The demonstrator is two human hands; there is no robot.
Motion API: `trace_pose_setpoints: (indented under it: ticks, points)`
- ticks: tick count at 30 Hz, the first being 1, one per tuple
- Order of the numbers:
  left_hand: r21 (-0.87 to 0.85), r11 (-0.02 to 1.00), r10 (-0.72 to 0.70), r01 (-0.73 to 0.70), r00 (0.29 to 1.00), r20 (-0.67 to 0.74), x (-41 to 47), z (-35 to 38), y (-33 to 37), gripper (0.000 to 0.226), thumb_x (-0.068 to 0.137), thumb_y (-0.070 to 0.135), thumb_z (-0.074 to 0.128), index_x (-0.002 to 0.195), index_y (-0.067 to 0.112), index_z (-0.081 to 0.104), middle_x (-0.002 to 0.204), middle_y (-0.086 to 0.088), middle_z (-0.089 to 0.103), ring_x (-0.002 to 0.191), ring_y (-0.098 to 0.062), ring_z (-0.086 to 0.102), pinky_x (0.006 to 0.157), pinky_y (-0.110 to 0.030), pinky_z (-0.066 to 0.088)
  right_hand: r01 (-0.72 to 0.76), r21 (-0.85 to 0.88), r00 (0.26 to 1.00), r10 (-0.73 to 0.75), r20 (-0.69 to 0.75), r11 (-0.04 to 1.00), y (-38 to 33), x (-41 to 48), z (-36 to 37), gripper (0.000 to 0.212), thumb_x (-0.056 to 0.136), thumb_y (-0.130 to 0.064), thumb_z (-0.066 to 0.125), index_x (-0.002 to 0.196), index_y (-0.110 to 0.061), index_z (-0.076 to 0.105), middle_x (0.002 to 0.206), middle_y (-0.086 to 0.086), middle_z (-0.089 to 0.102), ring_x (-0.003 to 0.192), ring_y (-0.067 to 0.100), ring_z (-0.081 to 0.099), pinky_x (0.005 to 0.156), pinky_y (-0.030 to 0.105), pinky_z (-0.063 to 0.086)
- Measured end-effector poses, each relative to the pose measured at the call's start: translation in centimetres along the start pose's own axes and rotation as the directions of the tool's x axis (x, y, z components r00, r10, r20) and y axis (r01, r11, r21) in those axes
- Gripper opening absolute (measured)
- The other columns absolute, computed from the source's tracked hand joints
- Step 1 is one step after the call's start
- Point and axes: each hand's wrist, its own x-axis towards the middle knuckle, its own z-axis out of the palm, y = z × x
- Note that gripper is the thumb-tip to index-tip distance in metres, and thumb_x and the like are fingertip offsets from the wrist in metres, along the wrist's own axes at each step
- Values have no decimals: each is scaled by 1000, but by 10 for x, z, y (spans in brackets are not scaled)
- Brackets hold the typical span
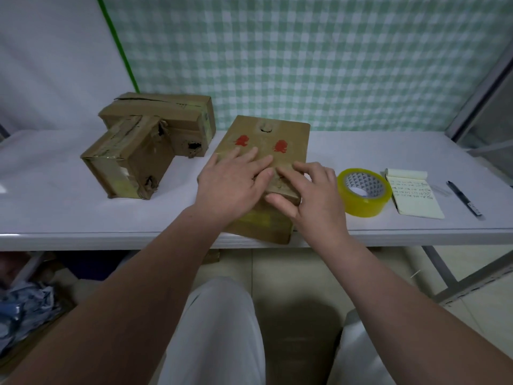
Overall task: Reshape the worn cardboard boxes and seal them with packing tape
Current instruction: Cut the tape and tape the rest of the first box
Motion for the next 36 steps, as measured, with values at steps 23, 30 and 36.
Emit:
trace_pose_setpoints:
  ticks: [23,30,36]
  points:
    - [33,999,10,-10,1000,11,0,0,2,44,101,48,17,144,47,26,157,11,21,146,-19,15,116,-47,11,-321,447,940,339,41,835,-4,-24,39,103,74,-69,50,153,-17,7,158,3,20,143,16,18,115,27,17]
    - [38,999,18,-17,1000,-26,-3,-1,2,50,102,43,14,149,31,26,156,11,23,145,-18,17,116,-44,13,12,251,1000,-10,-11,968,-3,-14,11,85,89,-71,25,151,-14,18,159,2,11,148,19,7,120,34,10]
    - [70,997,32,-32,999,-8,-3,-1,2,53,99,37,13,149,26,26,156,9,23,145,-19,19,115,-43,15,246,131,961,-259,96,960,8,2,0,68,94,-63,27,128,-15,61,134,4,58,132,26,46,114,45,22]
